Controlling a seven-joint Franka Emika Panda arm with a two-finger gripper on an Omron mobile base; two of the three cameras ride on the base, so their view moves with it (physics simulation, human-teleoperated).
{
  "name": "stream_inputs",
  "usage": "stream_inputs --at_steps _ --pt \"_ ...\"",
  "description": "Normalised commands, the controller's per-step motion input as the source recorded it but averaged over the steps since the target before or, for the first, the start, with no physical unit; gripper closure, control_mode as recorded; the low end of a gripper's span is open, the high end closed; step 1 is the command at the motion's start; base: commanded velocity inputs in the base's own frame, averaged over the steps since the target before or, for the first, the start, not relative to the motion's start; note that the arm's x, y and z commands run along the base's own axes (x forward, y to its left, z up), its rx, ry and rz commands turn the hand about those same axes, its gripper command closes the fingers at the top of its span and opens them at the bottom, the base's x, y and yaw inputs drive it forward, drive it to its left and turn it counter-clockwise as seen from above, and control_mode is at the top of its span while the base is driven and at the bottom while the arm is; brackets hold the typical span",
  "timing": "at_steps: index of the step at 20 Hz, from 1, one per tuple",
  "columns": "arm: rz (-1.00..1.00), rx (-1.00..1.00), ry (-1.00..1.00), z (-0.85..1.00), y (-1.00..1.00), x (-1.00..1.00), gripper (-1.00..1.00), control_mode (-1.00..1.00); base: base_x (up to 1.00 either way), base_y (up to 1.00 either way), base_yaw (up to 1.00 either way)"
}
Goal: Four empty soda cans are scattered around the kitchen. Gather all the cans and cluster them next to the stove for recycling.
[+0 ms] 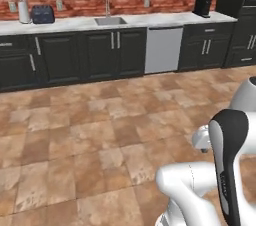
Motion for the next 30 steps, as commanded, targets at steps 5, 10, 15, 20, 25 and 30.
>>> stream_inputs --at_steps 5,10,15,20,25,30 --pt "0.0 0.0 0.0 0.0 0.0 0.0 -1.0 1.0 0.94 0.09 -0.3" --pt "0.0 0.0 0.0 0.0 0.0 0.0 -1.0 1.0 1.0 0.01 -0.34" --pt "0.0 0.0 0.0 0.0 0.0 0.0 -1.0 1.0 1.0 0.0 -0.47" --pt "0.0 0.0 0.0 0.0 0.0 0.0 -1.0 1.0 1.0 -0.06 -0.55" --pt "0.0 0.0 0.0 0.0 0.0 0.0 -1.0 1.0 0.99 -0.09 -0.61" --pt "0.0 0.0 0.0 0.0 0.0 0.0 -1.0 1.0 1.0 -0.01 -0.57"
